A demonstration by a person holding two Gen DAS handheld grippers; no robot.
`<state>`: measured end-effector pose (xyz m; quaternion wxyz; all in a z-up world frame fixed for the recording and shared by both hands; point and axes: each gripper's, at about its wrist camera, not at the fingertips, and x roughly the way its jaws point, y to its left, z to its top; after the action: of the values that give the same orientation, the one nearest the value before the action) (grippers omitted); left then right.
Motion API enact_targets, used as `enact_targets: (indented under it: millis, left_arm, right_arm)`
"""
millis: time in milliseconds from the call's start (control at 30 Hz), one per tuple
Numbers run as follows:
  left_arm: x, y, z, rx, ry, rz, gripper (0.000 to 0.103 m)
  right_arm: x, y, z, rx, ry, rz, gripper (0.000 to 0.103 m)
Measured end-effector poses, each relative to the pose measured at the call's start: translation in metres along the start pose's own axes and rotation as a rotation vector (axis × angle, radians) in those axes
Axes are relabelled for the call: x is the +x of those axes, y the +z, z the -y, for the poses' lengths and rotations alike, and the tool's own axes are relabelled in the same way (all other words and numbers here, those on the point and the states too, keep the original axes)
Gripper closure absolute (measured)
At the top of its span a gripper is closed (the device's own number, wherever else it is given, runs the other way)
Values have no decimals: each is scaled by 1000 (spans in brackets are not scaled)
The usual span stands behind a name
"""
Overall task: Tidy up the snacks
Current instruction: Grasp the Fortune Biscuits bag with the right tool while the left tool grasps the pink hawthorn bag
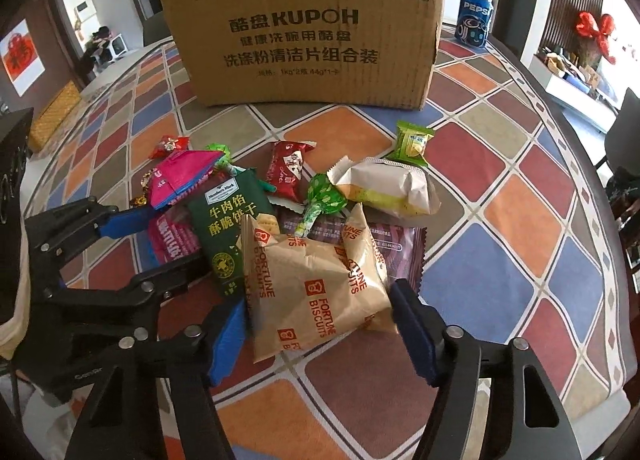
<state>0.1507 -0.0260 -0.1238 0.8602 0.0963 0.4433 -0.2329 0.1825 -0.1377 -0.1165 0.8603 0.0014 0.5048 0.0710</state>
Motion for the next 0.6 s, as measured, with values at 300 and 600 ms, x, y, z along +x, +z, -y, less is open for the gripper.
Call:
enact_targets:
  millis: [300, 600]
  left_arm:
    - [-13, -10, 8, -55, 14, -28, 52]
    - [-45, -20, 19, -105, 53, 2, 53]
  right_arm:
    - [-7, -4, 3, 19, 35, 13, 46]
    - [-27, -9, 2, 15, 64, 62, 47]
